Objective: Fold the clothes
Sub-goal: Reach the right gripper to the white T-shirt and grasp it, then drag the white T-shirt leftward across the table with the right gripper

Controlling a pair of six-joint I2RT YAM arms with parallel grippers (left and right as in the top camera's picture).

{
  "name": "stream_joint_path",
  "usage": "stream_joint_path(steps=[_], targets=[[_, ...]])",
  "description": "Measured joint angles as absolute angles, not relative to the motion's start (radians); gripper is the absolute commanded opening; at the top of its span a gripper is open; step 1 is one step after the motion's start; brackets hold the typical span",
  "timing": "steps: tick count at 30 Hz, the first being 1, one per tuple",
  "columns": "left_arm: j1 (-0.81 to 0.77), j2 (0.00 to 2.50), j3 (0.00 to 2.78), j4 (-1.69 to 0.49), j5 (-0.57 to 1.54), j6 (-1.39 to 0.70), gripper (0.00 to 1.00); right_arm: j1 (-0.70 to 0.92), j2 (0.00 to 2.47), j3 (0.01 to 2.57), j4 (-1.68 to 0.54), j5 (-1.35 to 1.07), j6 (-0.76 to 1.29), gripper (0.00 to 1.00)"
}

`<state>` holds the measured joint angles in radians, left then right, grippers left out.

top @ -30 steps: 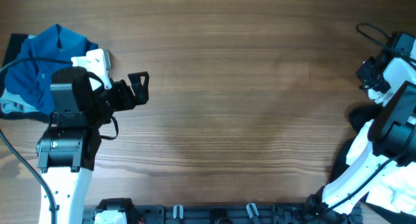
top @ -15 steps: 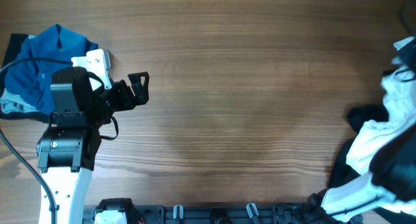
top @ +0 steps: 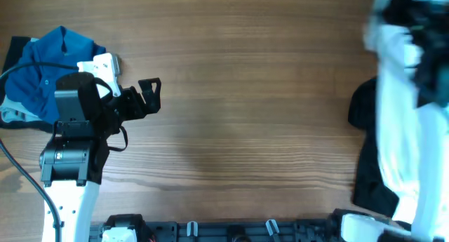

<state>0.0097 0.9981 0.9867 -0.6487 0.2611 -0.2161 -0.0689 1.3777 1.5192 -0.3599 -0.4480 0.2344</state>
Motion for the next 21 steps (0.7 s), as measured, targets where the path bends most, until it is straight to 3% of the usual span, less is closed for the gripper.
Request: stream_joint_path(steps=[1,2,3,4,7,10,17,21], targets=[[0.01,0.998,0.987,-0.649,0.261,-0.216,1.0,0.027,1.367,1.519,-0.368,-0.465,0.232,0.36],[0.01,0.998,0.987,-0.649,0.261,-0.216,1.0,0.1,1.363,1.52,-0.376,-0.478,0.229,0.59],[0.01,0.998,0.987,-0.649,0.261,-0.216,1.0,0.171,1.361,1.52,-0.387,-0.483,0.227,0.74],[0.01,0.997,0.987,-0.648,0.261,-0.216,1.0,0.276,1.364,1.52,-0.404,-0.484,0.21,0.82],[0.01,0.993,0.987,-0.648,0.261,-0.216,1.0,0.43,1.375,1.52,-0.451,-0.424,0.191,0.84],[0.01,0.98,0.987,-0.647,0.261,-0.216,1.0,0.474,1.376,1.52,-0.496,-0.303,0.18,0.84],[-0.005,0.964,0.987,-0.628,0.264,-0.216,1.0,0.337,1.372,1.52,-0.592,-0.114,0.22,0.84],[-0.097,1.053,0.995,-0.595,0.252,-0.215,1.0,0.234,1.356,1.52,-0.629,-0.104,0.242,0.84]])
